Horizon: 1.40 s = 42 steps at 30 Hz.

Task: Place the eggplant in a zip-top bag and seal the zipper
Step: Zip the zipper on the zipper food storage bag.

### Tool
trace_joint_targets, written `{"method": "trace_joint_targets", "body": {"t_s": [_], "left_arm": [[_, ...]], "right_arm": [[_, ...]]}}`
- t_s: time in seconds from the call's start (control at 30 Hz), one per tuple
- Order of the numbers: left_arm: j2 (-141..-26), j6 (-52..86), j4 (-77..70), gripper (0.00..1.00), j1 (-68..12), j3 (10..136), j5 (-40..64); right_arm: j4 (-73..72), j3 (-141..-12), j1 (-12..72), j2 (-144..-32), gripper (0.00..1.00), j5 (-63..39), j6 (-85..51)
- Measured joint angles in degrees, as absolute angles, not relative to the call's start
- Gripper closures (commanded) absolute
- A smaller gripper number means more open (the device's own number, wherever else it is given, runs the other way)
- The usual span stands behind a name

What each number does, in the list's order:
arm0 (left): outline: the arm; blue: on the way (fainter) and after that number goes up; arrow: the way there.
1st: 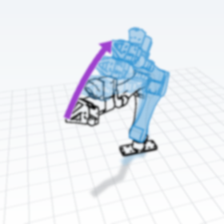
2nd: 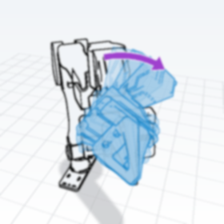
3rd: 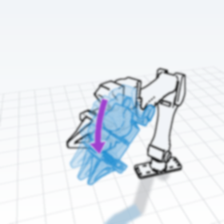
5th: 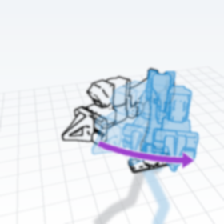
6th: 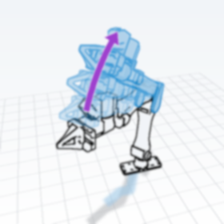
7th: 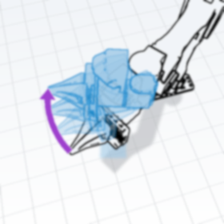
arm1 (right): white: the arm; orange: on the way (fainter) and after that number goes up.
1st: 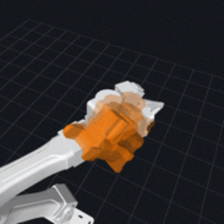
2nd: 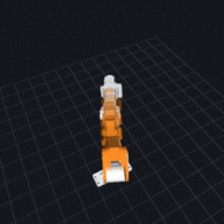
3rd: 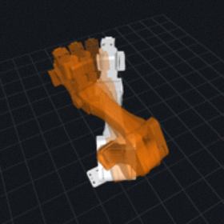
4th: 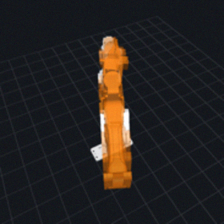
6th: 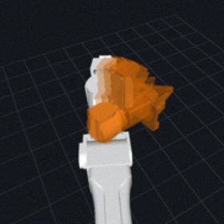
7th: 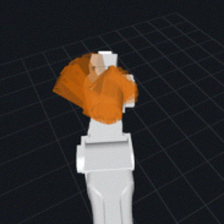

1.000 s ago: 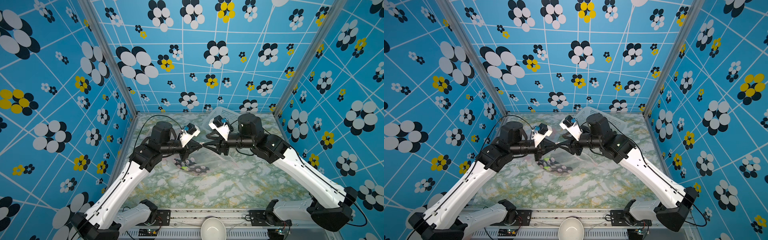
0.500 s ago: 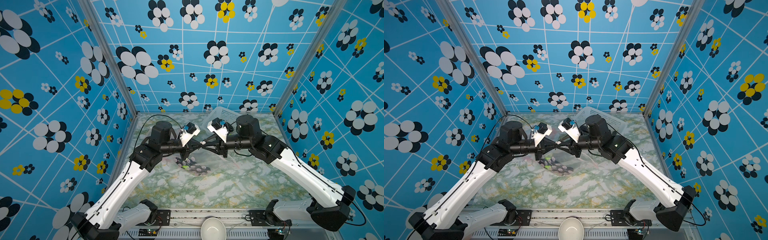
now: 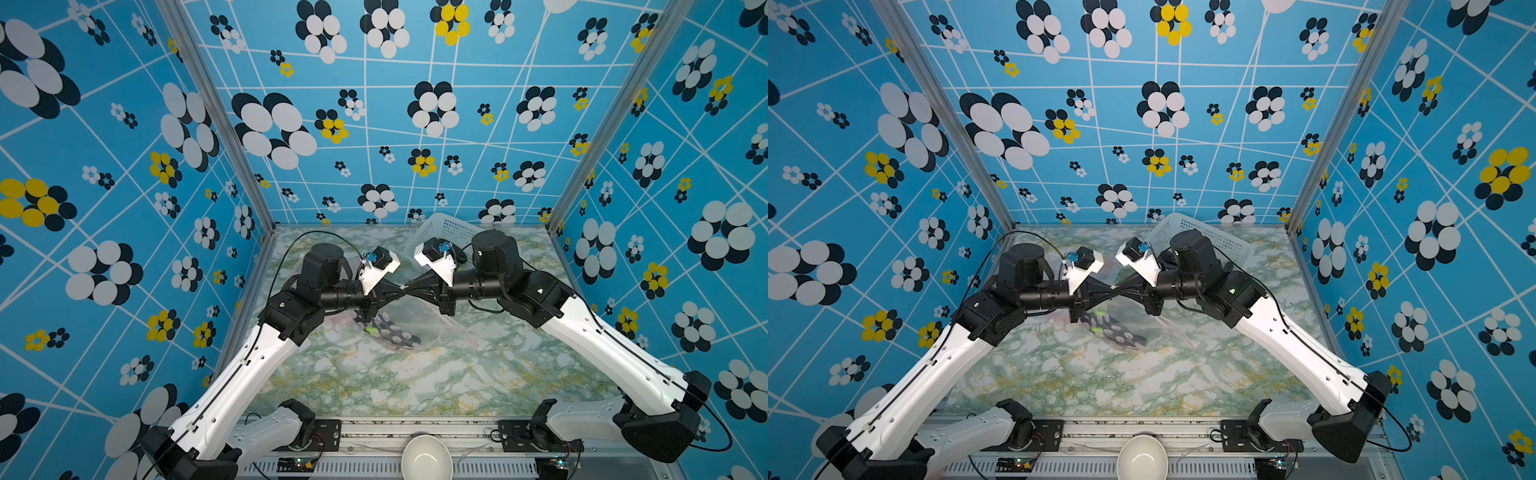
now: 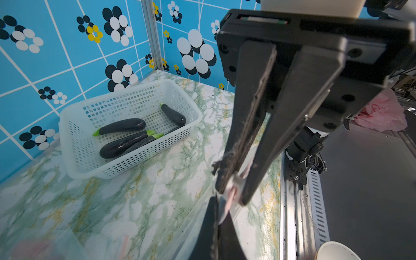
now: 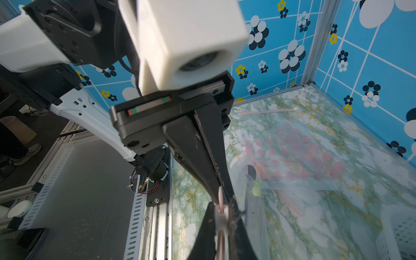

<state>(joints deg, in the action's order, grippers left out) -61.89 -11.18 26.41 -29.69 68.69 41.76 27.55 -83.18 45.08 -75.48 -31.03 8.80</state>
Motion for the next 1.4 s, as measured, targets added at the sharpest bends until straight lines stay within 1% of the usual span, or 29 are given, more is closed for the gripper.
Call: {"method": "trace_joint_targets", "body": {"t_s": [0.33,0.57,0.87,1.17,1.4], "left_arm": [[-59.4,-10.3,26.5,1.0,-28.7,68.6,41.8],[-58.1,-9.6,26.5,1.0,-26.6,68.6,41.5],[-55.9,-9.5,26.9,1.0,-24.8,68.8,35.1],[-55.2,-9.7,28.9,1.0,-22.5,72.6,30.2],[-55.2,-9.6,29.3,1.0,-22.5,72.9,30.4]], "right_arm": [[33.7,-82.3,42.9,-71.8,0.94,-28.1,11.6],[37.7,-80.3,39.4,-68.3,0.94,-27.5,12.9],[41.9,-75.7,32.5,-63.3,0.94,-27.5,14.4],[43.1,-70.9,24.8,-58.9,0.94,-28.7,14.4],[43.1,-70.0,24.2,-58.6,0.94,-30.7,14.4]]}}
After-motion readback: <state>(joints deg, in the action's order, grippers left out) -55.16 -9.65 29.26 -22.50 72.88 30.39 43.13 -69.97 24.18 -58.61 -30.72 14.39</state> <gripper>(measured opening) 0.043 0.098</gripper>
